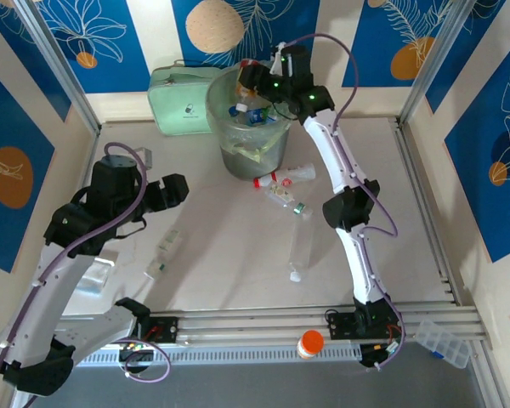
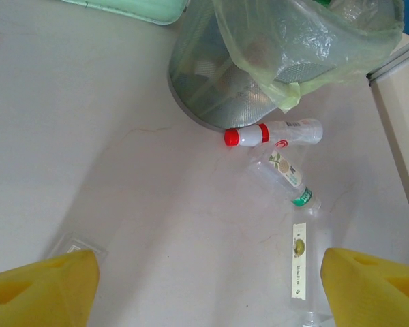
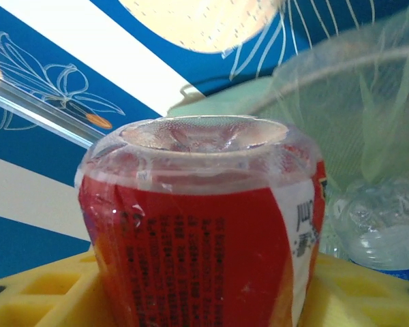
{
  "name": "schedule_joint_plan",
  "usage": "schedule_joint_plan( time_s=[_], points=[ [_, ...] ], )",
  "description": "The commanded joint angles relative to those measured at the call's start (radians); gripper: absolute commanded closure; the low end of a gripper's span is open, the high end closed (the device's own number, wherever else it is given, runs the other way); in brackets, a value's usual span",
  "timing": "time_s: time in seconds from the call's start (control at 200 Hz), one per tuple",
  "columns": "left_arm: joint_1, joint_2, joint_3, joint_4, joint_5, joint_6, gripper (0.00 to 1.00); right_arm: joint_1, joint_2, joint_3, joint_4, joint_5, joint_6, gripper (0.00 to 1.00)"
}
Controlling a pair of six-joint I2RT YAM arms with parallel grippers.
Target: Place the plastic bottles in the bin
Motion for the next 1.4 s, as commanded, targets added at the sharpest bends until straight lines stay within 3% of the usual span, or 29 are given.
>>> schedule_joint_plan(
  time_s=[0.0, 0.325, 0.775, 1.105, 1.395],
  points=[
    [0.011, 0.002, 0.007, -0.003, 0.026, 0.013, 0.16, 0.01, 0.007, 0.001, 0.079, -0.038, 0.061, 0.37],
    [0.023, -0.031, 0.006, -0.044, -0.022, 0.041, 0.16, 0.051, 0.065, -0.008, 0.02, -0.027, -0.031, 0.34],
    [0.035, -0.052, 0.006, -0.092, -0.076, 0.08, 0.16, 0.04, 0.074, 0.022, 0.038, -0.012, -0.037, 0.25],
    [0.039, -0.04, -0.023, -0.099, -0.119, 0.076, 0.14, 0.006, -0.066, 0.024, 0.028, 0.015, -0.111, 0.24],
    [0.043, 0.004, -0.09, -0.188, -0.17, 0.026, 0.11, 0.04, -0.231, 0.003, -0.167, 0.122, -0.236, 0.24]
  ],
)
